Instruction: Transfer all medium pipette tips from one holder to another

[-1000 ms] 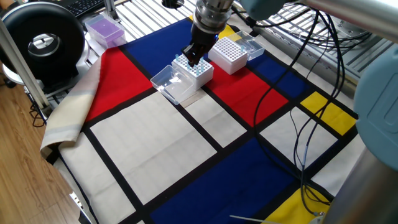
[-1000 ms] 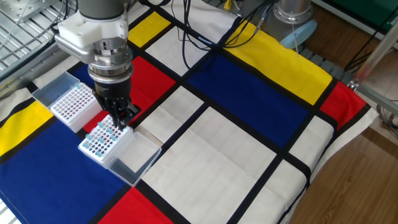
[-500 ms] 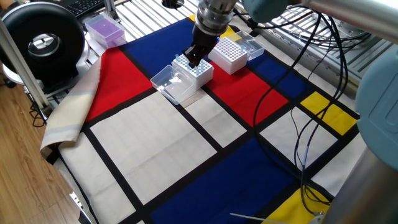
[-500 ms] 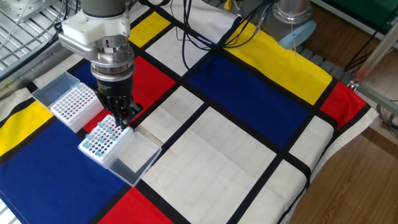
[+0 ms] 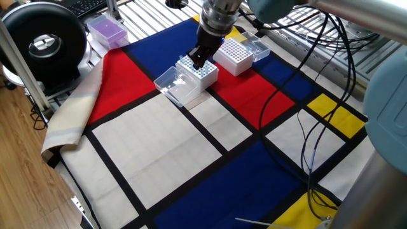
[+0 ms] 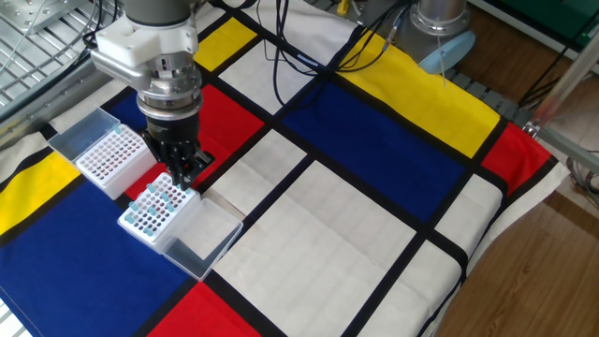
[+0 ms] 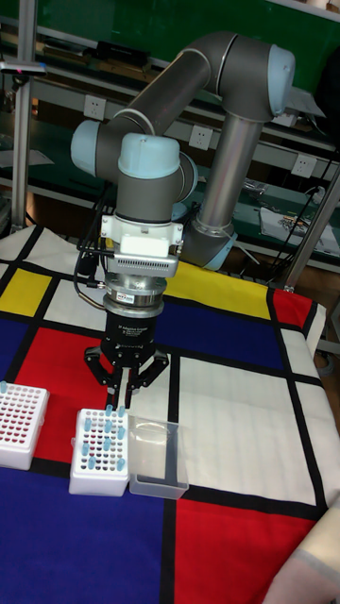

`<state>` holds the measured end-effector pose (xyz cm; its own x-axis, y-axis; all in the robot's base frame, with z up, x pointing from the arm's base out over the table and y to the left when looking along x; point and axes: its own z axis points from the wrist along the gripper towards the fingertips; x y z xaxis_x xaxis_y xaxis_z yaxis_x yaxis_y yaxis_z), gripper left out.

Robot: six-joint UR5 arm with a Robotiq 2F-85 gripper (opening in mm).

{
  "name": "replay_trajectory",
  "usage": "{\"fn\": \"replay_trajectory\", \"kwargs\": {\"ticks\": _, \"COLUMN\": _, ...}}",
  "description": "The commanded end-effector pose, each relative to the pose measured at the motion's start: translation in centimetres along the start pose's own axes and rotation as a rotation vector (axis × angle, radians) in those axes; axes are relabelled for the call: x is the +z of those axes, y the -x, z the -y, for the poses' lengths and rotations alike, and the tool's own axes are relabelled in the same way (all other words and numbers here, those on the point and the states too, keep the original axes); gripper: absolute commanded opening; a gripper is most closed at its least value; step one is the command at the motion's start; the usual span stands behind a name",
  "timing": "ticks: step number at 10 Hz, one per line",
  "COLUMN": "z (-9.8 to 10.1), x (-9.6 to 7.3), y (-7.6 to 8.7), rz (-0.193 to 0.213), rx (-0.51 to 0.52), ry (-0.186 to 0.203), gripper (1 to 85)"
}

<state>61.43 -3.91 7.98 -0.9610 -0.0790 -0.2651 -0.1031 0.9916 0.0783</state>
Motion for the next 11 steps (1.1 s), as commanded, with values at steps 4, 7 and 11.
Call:
{"fn": "replay_trajectory", "kwargs": {"ticks": 4, "z": -0.12, "x": 0.03, "y": -0.60, "rz": -0.017, "rx": 0.026, "ry": 0.013, "gripper": 23.0}}
{"fn": "replay_trajectory", "kwargs": {"ticks": 7, "z": -0.42, "x": 0.16, "y": -0.69, "rz": -0.016, "rx": 0.037, "ry": 0.011, "gripper": 23.3}}
{"fn": "replay_trajectory", "kwargs": {"ticks": 11, "z": -0.40, "x": 0.28, "y": -0.72, "rz": -0.012, "rx": 0.034, "ry": 0.005, "gripper": 23.3}}
